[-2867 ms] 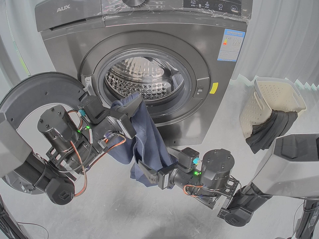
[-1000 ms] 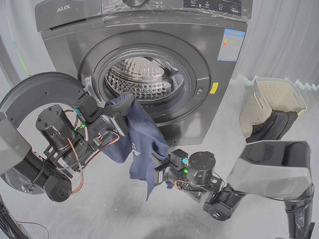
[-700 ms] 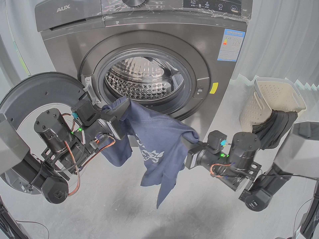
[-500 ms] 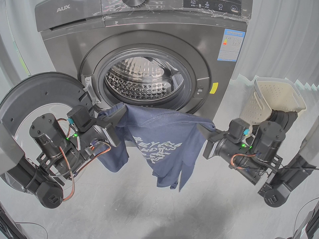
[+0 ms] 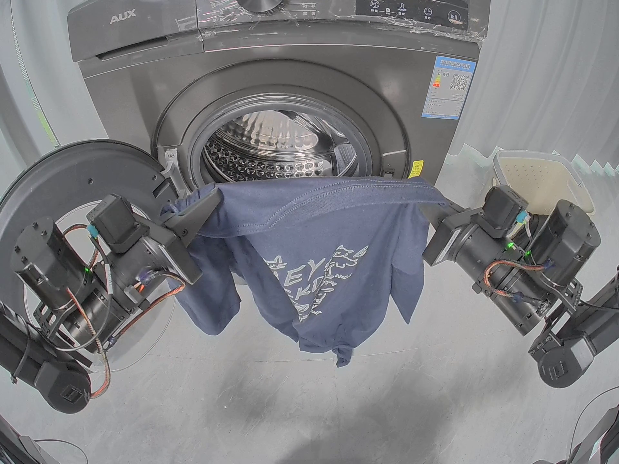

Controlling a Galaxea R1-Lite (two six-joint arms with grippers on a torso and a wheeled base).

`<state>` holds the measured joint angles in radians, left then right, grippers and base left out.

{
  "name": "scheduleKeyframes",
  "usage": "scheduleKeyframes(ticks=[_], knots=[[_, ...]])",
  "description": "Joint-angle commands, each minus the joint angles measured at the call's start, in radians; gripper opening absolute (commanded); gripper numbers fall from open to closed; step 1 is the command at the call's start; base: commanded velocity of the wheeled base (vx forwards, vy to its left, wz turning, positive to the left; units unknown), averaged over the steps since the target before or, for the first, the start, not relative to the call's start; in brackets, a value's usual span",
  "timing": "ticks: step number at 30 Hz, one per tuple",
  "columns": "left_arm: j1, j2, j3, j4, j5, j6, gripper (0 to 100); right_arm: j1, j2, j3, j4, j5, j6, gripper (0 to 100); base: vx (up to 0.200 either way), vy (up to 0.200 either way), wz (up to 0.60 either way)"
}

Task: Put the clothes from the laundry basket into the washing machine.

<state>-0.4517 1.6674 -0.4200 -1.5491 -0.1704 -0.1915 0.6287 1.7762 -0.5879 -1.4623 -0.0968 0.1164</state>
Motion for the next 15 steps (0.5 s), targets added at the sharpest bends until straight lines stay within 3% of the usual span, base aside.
scheduleKeyframes(ticks=[1,15], knots=[[0.001,-0.048,0.007,0.000,0.002,0.000,0,0.000,-0.040,-0.010,0.002,-0.003,-0.001,0,0.000,0.000,0.00],[-0.001,-0.057,0.020,0.000,-0.001,0.000,0,0.005,-0.100,-0.026,0.016,-0.003,-0.003,0,0.000,0.000,0.00]])
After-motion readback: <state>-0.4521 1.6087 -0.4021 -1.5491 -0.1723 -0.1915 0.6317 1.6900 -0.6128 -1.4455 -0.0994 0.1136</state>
